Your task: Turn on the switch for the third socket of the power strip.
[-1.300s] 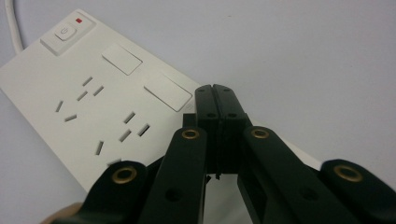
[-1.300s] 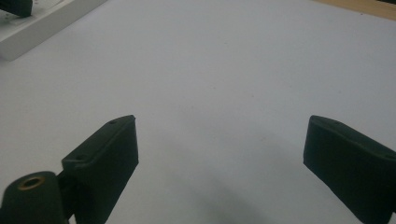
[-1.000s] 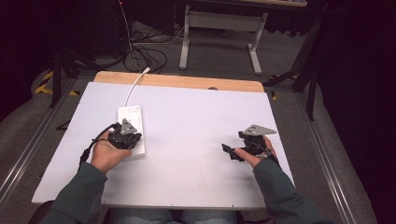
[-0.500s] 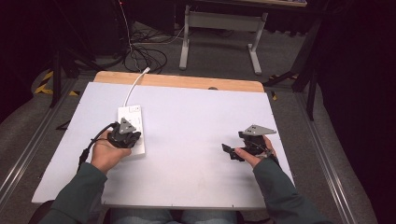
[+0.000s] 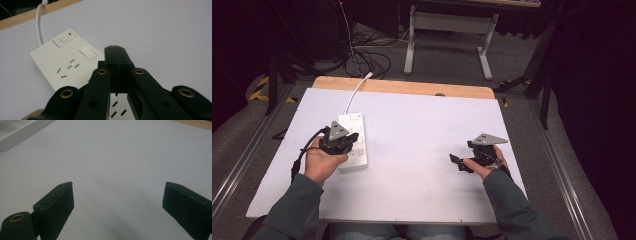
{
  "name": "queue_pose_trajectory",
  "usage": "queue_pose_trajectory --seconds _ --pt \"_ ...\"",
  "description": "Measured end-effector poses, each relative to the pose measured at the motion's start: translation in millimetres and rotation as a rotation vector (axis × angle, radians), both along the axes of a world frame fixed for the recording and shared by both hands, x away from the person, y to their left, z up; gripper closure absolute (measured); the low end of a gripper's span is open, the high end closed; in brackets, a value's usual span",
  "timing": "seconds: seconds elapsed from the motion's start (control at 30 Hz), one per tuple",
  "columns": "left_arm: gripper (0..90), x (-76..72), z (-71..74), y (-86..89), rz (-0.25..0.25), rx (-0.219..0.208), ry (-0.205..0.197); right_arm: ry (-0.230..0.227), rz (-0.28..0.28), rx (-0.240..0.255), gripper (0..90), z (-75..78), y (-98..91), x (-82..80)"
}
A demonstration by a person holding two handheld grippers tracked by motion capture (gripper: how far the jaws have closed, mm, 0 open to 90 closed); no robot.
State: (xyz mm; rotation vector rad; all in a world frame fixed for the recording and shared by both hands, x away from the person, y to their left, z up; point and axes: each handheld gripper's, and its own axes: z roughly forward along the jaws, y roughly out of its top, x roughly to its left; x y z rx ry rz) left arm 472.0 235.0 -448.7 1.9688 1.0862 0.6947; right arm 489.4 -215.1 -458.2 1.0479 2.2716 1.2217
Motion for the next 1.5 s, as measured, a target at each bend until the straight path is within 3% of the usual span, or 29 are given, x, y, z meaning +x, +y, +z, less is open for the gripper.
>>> queue_pose_trajectory --seconds 0.23,0.8,1.5 --pt "90.0 -6.8 8.1 7.3 0.020 -0.057 -0.039 0.001 -0.001 0.001 10.8 0.1 -0.2 0.1" --pt "90.0 -26.7 22.1 21.0 0.041 -0.143 -0.108 0.001 -0.002 0.001 10.9 0.3 -1.1 0.2" --pt "90.0 -46.2 31.3 35.9 0.083 -0.192 -0.167 0.002 -0.001 0.003 10.9 0.3 -0.6 0.6"
